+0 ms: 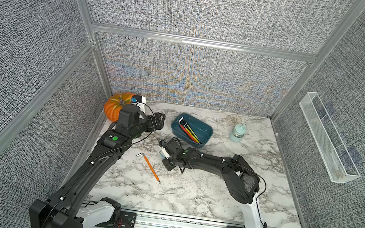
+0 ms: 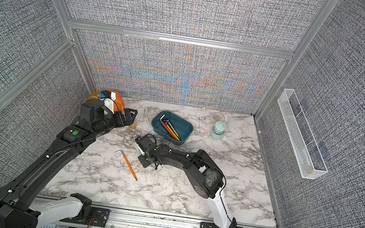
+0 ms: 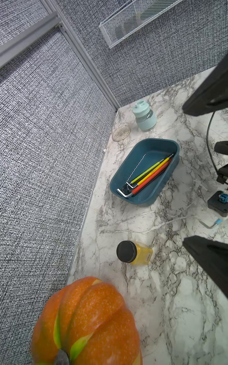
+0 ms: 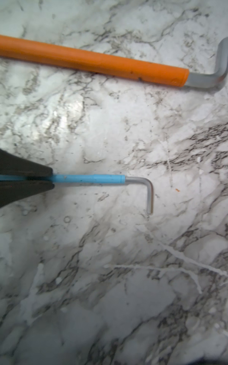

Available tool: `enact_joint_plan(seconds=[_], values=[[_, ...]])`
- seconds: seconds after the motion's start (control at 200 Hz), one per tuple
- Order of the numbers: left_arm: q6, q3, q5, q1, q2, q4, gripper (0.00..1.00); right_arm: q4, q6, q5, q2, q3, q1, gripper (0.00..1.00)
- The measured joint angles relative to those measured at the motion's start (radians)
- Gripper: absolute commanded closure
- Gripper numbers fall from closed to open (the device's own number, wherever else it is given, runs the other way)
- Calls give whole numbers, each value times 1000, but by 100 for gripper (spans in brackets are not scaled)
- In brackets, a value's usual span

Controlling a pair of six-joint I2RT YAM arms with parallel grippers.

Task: Put the hex key on the desktop into the storage box
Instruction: Pick up the Allen key from the center of the board, then place the Allen key in the storage box.

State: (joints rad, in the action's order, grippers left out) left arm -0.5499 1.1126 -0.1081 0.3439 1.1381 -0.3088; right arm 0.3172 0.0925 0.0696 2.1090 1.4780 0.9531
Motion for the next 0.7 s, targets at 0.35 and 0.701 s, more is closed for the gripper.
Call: enact_joint_plan(seconds=[0.35, 0.701], values=[[-5, 0, -7, 0, -12, 2, 0, 8, -38, -53, -159, -53, -80, 100], [-27, 1, -56, 0, -5, 35, 0, 56, -156, -34, -173, 116, -285, 100]])
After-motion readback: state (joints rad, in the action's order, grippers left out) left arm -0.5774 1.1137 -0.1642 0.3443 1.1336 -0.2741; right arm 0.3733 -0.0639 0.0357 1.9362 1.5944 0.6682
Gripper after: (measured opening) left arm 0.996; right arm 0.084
